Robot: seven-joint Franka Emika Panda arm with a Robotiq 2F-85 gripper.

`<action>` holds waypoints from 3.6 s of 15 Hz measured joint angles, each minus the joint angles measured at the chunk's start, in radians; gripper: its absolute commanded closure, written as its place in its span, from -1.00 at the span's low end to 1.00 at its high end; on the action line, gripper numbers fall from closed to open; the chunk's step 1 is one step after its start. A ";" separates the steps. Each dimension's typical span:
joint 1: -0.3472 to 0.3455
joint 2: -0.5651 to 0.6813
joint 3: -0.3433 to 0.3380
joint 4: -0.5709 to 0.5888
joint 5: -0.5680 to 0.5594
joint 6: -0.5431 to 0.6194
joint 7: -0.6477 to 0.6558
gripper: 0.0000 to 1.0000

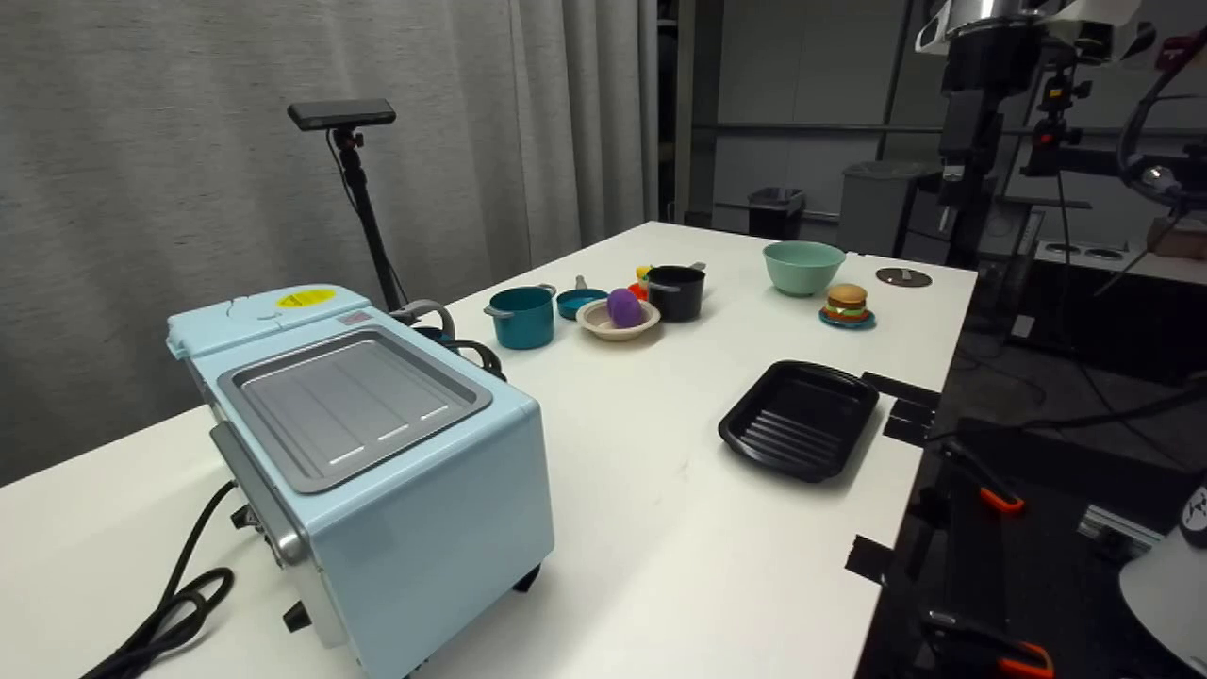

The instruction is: Pick the purple object on the plate and put it on the table

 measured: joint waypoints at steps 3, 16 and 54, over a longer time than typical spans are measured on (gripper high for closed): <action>0.000 0.002 0.002 0.000 0.001 0.000 0.000 -1.00; 0.079 0.293 0.177 0.153 0.116 0.233 0.149 -1.00; 0.009 1.704 0.233 1.492 0.148 0.412 0.321 0.82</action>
